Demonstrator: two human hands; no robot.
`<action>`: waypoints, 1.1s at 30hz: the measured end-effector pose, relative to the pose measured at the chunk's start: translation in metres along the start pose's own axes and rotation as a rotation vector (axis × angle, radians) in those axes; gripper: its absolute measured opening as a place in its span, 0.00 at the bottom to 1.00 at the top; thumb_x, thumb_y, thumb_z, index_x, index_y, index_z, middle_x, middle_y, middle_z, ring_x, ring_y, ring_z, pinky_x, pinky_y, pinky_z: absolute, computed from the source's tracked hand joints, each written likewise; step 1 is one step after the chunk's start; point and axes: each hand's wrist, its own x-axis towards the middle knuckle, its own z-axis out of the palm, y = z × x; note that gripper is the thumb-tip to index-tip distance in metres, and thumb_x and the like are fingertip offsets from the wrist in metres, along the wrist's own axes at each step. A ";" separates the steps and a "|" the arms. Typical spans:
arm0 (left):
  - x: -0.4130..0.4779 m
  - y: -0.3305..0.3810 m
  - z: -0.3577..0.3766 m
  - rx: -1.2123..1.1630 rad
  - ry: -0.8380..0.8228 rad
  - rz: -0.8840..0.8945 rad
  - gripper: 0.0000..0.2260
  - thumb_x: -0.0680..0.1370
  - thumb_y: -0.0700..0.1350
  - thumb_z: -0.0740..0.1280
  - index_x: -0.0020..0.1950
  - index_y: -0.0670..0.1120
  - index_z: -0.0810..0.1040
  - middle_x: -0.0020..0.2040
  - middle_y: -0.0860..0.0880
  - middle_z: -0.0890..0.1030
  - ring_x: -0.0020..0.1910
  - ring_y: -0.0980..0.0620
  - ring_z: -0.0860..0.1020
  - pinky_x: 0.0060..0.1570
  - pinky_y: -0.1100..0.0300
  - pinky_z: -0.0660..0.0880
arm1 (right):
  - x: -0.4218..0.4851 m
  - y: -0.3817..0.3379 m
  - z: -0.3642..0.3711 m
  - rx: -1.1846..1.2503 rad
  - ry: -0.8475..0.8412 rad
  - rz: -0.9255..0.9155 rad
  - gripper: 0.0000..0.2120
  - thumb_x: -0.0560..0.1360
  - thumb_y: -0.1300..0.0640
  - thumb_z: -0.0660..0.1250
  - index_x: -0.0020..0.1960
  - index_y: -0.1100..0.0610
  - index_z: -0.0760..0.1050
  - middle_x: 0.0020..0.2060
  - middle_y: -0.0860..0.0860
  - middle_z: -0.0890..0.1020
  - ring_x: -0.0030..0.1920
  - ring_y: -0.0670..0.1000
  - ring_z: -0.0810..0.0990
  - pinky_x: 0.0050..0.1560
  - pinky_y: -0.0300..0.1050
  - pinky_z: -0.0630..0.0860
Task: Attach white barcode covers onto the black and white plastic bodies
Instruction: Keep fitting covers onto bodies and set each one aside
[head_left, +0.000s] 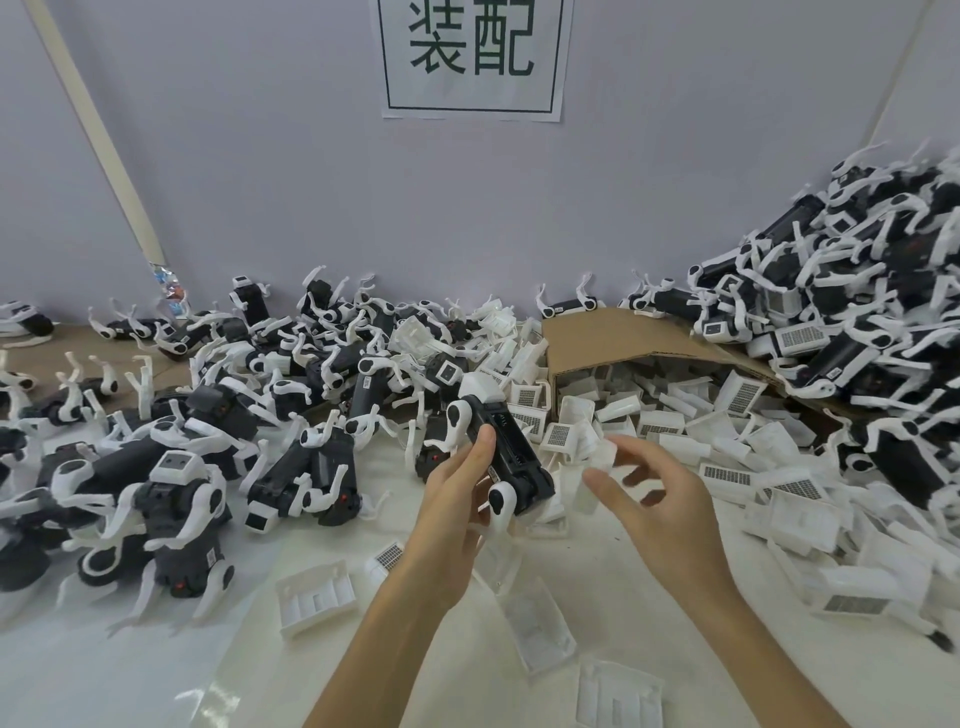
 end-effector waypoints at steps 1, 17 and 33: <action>0.000 0.000 0.001 0.032 -0.009 0.008 0.38 0.65 0.68 0.76 0.70 0.49 0.76 0.64 0.48 0.82 0.66 0.46 0.78 0.68 0.51 0.71 | -0.002 0.000 0.001 -0.076 0.045 -0.090 0.19 0.70 0.48 0.76 0.59 0.44 0.79 0.49 0.39 0.81 0.47 0.41 0.77 0.43 0.28 0.71; -0.007 -0.003 0.003 0.170 -0.164 0.102 0.18 0.83 0.51 0.57 0.67 0.47 0.79 0.60 0.43 0.83 0.58 0.43 0.82 0.63 0.46 0.73 | -0.030 -0.012 0.023 -0.117 -0.076 -0.708 0.19 0.75 0.65 0.64 0.61 0.51 0.82 0.66 0.45 0.75 0.67 0.50 0.74 0.61 0.40 0.74; -0.014 0.001 0.005 0.094 -0.279 0.176 0.27 0.76 0.57 0.69 0.66 0.40 0.78 0.61 0.41 0.82 0.63 0.44 0.80 0.59 0.54 0.79 | -0.039 -0.018 0.031 -0.086 -0.086 -0.739 0.19 0.76 0.67 0.62 0.64 0.57 0.80 0.66 0.48 0.77 0.70 0.49 0.72 0.66 0.39 0.71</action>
